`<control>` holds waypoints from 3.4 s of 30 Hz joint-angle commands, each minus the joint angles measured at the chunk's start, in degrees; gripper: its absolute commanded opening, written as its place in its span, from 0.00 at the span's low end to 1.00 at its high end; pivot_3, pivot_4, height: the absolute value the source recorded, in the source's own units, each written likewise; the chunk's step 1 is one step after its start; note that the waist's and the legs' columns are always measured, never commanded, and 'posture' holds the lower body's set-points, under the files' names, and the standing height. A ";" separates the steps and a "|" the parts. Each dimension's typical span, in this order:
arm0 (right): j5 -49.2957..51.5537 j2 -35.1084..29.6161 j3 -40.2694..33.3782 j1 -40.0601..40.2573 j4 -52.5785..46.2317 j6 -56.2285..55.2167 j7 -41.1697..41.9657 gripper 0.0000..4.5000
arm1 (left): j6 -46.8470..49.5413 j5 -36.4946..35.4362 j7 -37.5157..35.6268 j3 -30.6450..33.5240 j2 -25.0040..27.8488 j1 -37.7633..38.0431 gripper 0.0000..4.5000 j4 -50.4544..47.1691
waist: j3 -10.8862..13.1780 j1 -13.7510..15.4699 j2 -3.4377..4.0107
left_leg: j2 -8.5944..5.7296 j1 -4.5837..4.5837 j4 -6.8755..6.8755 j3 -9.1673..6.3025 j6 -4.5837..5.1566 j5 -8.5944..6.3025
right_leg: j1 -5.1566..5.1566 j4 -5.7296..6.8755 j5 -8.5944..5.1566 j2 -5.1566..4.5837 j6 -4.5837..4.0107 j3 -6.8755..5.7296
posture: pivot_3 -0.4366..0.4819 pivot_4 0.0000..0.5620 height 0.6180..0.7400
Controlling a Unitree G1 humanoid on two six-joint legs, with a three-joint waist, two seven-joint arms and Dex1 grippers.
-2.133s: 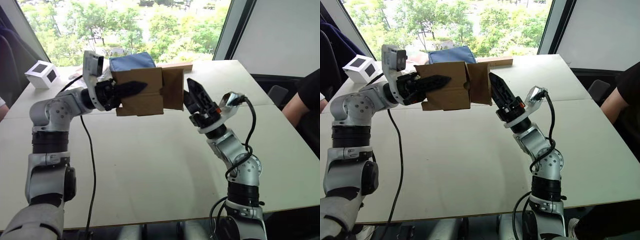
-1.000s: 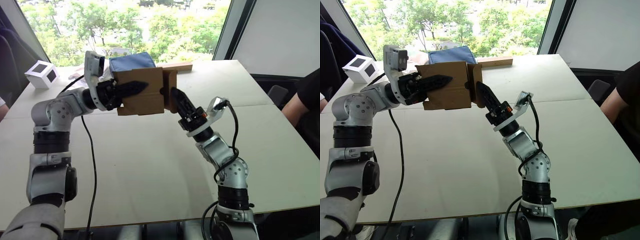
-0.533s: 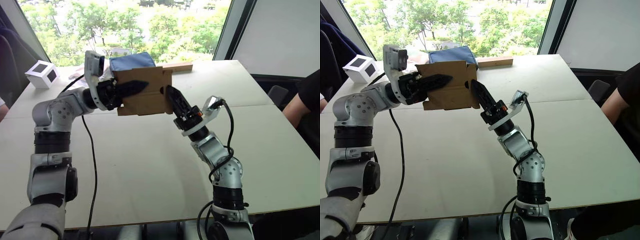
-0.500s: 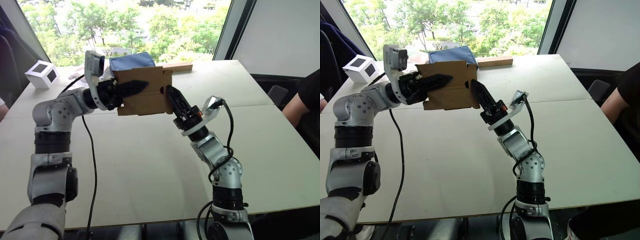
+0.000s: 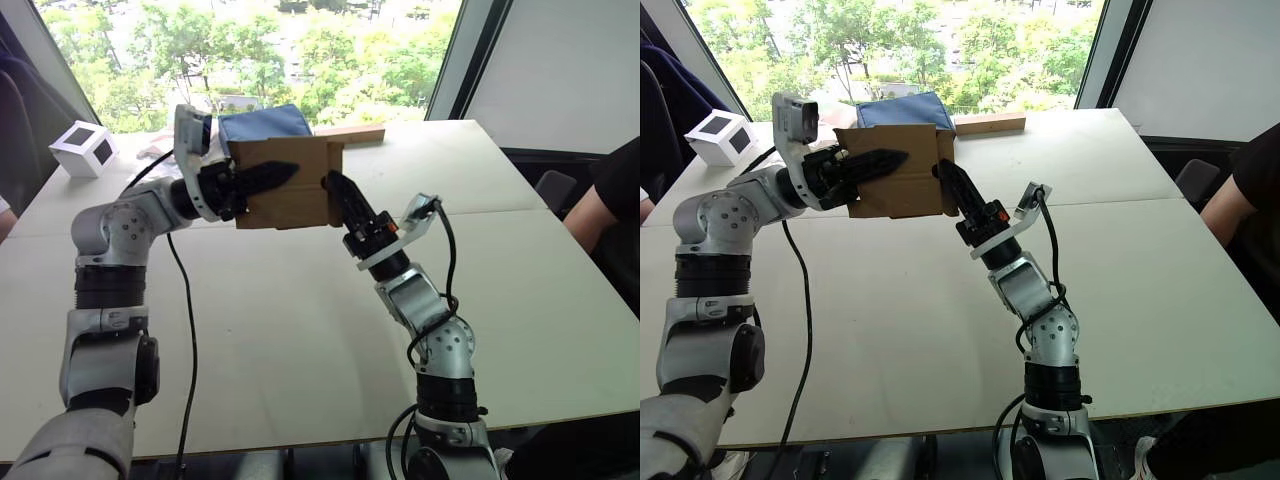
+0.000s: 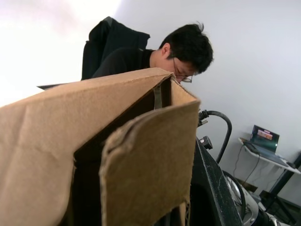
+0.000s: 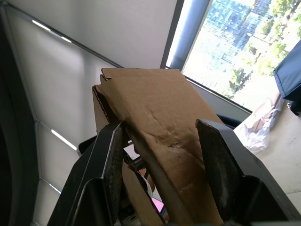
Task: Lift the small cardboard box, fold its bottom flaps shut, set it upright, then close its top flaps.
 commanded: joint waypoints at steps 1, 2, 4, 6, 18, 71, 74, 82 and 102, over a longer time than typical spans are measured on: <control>1.57 2.37 0.81 -1.32 -1.93 -0.22 0.27 0.53 | -1.13 -0.41 -0.11 0.89 0.02 -0.68 0.00 -0.83 | 0.00 0.00 0.00 | 0.00 0.00 0.00 0.00 0.00 0.00 | 0.00 0.00 0.00 0.00 0.00 0.00 | 0.48 0.27 0.98; 1.93 2.40 0.92 -1.30 -2.18 -0.06 0.43 0.53 | -1.17 -0.40 -0.05 0.91 0.01 -0.67 0.00 -0.83 | 0.00 0.01 0.00 | 0.00 0.00 0.00 0.00 0.00 0.00 | 0.00 0.00 0.00 0.00 0.00 0.00 | 0.48 0.27 0.98; 2.85 2.62 1.50 -1.27 -2.99 0.44 0.90 0.53 | -1.35 -0.37 0.13 0.96 -0.10 -0.69 0.00 -0.75 | 0.00 0.00 0.00 | 0.00 0.00 0.00 0.00 0.00 0.00 | 0.00 0.00 0.00 0.00 0.00 0.00 | 0.48 0.27 0.98; 3.39 2.87 1.83 -1.28 -3.26 0.55 1.04 0.53 | -1.53 -0.36 0.29 0.99 -0.20 -0.73 0.00 -0.63 | 0.00 0.01 0.00 | 0.00 0.00 0.00 0.00 0.00 0.00 | 0.00 0.00 0.00 0.00 0.00 0.00 | 0.48 0.27 0.98; 2.21 3.79 4.29 -1.78 -2.13 -1.46 0.99 0.53 | -2.23 -0.04 0.64 0.88 -0.96 -0.66 0.00 -0.19 | 0.00 -0.02 0.00 | 0.00 0.00 -0.01 0.00 0.00 0.00 | 0.00 0.00 0.00 0.00 0.00 0.00 | 0.48 0.27 0.98; -10.63 -47.10 -1.46 9.20 -19.63 13.28 18.34 0.02 | -5.86 19.80 -14.25 -25.26 18.14 -8.94 0.00 -10.34 | 0.14 0.53 0.09 | -0.14 -0.07 -0.02 -0.04 0.05 -0.03 | 0.14 -0.47 -0.01 -0.08 0.01 -0.03 | 0.48 0.27 0.98; -20.43 -60.45 1.46 11.14 -22.32 9.29 27.61 0.02 | -8.34 26.78 -19.81 -33.81 20.12 -14.38 0.00 -9.78 | 0.17 0.32 0.12 | -0.12 -0.02 -0.09 0.02 0.12 -0.07 | 0.29 -0.77 -0.03 0.07 0.06 -0.04 | 0.48 0.27 0.98; -33.34 -71.79 4.23 17.97 -29.22 3.48 36.32 0.02 | -5.99 40.11 -22.65 -49.40 15.68 -18.03 0.00 -12.73 | 0.28 0.27 -0.01 | 0.25 -0.06 -0.05 -0.06 0.22 -0.12 | 0.24 -0.73 -0.06 0.49 0.07 0.01 | 0.48 0.27 0.98; -40.73 -67.57 6.97 17.54 -30.75 4.20 34.99 0.00 | 6.51 41.67 -20.66 -52.99 6.65 -18.03 0.45 -16.54 | 0.31 0.55 -0.07 | 0.22 -0.58 0.72 -0.31 0.47 -0.27 | 0.20 -0.68 -0.04 0.45 0.09 -0.05 | 0.48 0.27 0.98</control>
